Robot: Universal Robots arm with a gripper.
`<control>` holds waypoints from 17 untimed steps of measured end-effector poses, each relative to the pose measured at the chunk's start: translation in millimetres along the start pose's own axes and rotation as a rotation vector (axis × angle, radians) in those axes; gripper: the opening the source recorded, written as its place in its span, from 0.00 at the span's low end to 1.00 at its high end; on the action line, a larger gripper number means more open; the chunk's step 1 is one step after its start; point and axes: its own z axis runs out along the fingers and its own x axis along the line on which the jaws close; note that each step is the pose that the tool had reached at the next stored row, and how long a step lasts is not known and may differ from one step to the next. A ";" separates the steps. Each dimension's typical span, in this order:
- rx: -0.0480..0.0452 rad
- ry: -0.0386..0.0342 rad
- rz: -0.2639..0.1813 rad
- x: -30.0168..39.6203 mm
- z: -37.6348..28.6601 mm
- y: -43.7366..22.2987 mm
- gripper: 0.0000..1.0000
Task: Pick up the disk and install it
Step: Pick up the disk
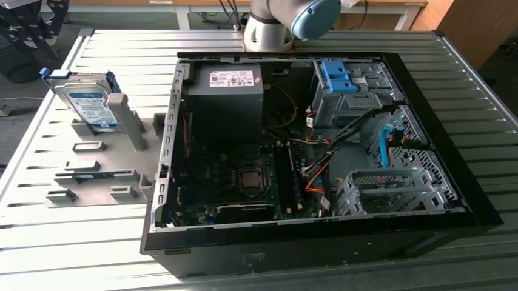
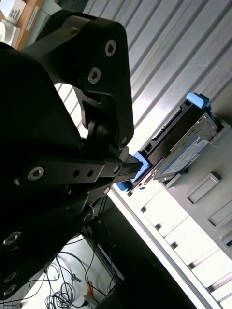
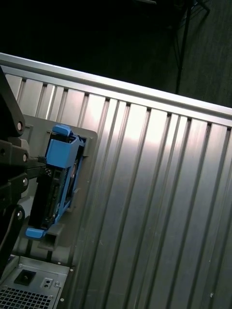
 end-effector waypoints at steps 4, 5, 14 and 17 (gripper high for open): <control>0.0001 0.0005 -0.012 0.0 0.0 0.0 0.11; 0.0001 0.0007 -0.016 0.0 0.0 0.0 0.11; 0.0002 0.0018 -0.045 0.0 0.0 0.0 0.11; 0.0003 0.0022 -0.052 0.0 0.0 0.0 0.11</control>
